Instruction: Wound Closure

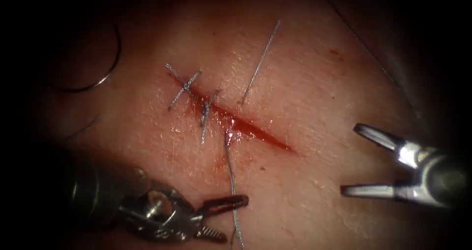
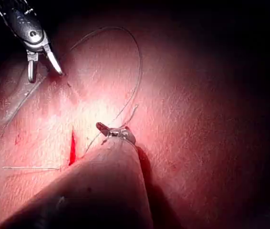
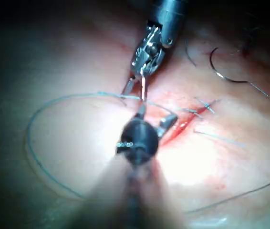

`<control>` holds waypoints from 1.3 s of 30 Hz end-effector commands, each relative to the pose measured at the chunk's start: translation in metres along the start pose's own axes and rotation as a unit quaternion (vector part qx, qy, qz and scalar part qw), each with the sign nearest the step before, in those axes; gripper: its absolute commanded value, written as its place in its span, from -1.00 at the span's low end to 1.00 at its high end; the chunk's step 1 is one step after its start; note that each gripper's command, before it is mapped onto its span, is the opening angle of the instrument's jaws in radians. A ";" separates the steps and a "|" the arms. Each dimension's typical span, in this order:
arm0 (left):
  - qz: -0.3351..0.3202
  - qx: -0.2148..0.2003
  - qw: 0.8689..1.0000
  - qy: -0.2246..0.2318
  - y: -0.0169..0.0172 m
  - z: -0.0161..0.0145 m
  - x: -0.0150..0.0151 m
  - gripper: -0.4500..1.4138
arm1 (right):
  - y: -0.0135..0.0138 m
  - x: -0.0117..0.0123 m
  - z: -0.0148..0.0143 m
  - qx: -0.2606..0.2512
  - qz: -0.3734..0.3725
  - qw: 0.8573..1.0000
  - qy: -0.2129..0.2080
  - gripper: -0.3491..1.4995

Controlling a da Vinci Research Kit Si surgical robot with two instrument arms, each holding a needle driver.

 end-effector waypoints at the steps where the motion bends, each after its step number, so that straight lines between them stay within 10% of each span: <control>1: -0.001 -0.002 1.000 0.003 0.0005 0.0009 0.0002 -0.08 | -0.0009 -0.0003 0.0008 0.004 0.001 1.000 0.002 0.51; 26: 0.007 -0.009 1.000 0.019 0.0018 0.0021 0.0045 -0.30 | -0.0011 -0.0004 0.0008 0.006 0.000 1.000 0.004 0.55; 28: 0.008 -0.010 1.000 0.019 0.0018 0.0021 0.0043 -0.41 | -0.0011 -0.0003 0.0009 0.006 0.000 1.000 0.004 0.55; 30: 0.013 -0.021 1.000 0.018 0.0021 0.0018 0.0041 -1.00 | -0.0011 -0.0003 0.0009 0.006 0.000 1.000 0.004 0.55; 39: -0.003 -0.020 1.000 0.000 0.0022 0.0010 0.0036 -1.00 | -0.0013 -0.0002 0.0017 0.014 0.001 1.000 0.010 0.44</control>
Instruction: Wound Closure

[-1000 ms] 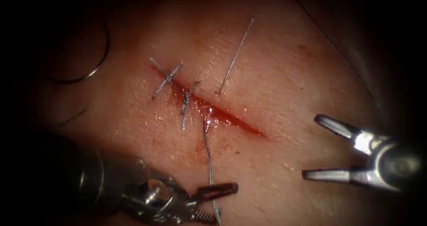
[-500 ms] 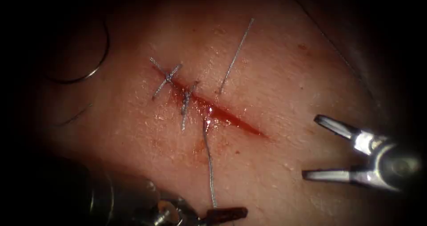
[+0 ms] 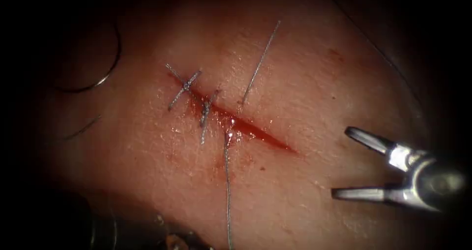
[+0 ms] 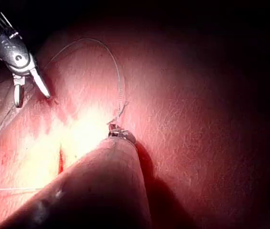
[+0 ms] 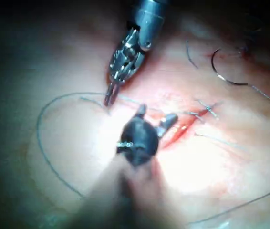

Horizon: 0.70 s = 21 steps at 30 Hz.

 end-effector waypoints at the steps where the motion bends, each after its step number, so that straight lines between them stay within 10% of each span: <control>1: -0.004 0.002 1.000 -0.006 0.0002 0.0005 -0.0002 -1.00 | -0.0008 -0.0003 0.0009 0.007 0.001 1.000 0.003 0.44; 21: 0.004 0.020 1.000 -0.024 -0.0068 -0.0038 -0.0037 -1.00 | 0.0017 -0.0012 0.0144 0.100 -0.257 0.961 0.032 0.29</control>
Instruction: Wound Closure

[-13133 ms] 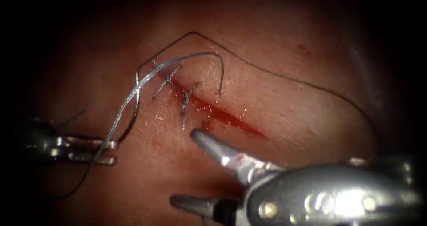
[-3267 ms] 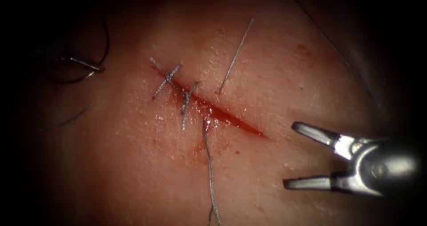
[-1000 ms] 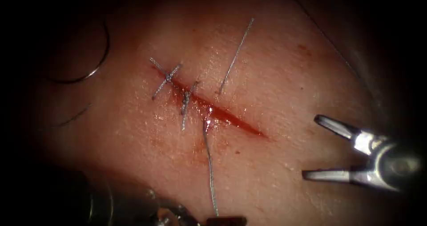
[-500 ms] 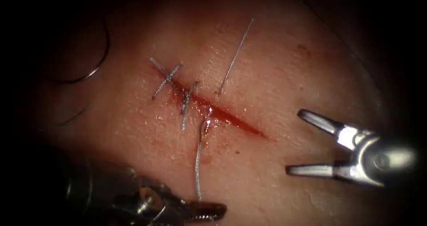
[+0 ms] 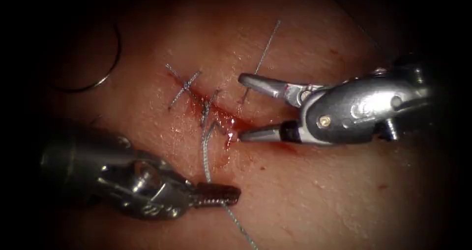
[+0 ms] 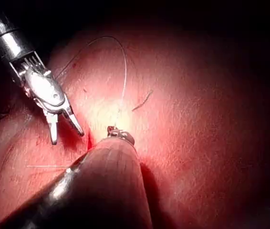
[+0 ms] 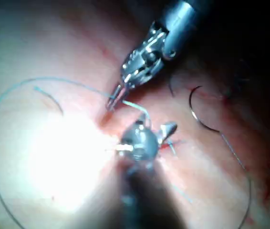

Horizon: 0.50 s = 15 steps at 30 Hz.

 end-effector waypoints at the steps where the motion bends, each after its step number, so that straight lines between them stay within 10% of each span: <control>1: 0.001 0.002 1.000 0.000 0.0002 0.0006 0.0000 -1.00 | -0.0007 0.0001 0.0018 0.012 -0.019 1.000 0.006 0.29; 15: 0.005 0.007 1.000 -0.001 -0.0013 0.0007 -0.0003 -1.00 | -0.0032 -0.0001 0.0029 0.047 -0.094 0.994 0.012 0.25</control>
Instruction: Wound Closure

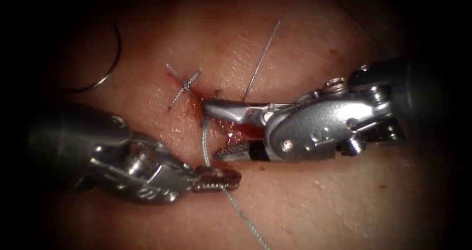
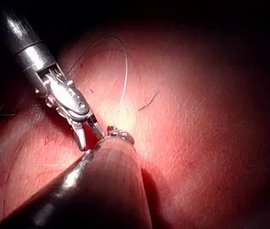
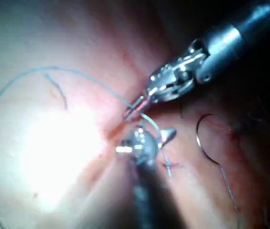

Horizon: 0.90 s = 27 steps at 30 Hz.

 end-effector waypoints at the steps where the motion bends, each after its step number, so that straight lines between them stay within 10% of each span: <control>1: 0.001 0.000 1.000 0.000 0.0004 0.0009 0.0000 -1.00 | -0.0006 0.0001 0.0008 0.001 0.000 1.000 0.001 0.25; 9: 0.000 0.000 1.000 0.000 0.0003 0.0010 -0.0001 -1.00 | -0.0015 0.0011 0.0036 0.022 -0.052 0.998 0.019 0.16; 15: 0.000 0.000 1.000 -0.001 0.0003 0.0009 -0.0002 -1.00 | -0.0009 0.0012 0.0043 0.043 -0.083 0.995 0.018 -1.00; 27: 0.001 -0.001 1.000 0.000 0.0005 0.0005 -0.0004 -1.00 | 0.0014 0.0015 0.0024 0.015 -0.077 0.997 0.023 -1.00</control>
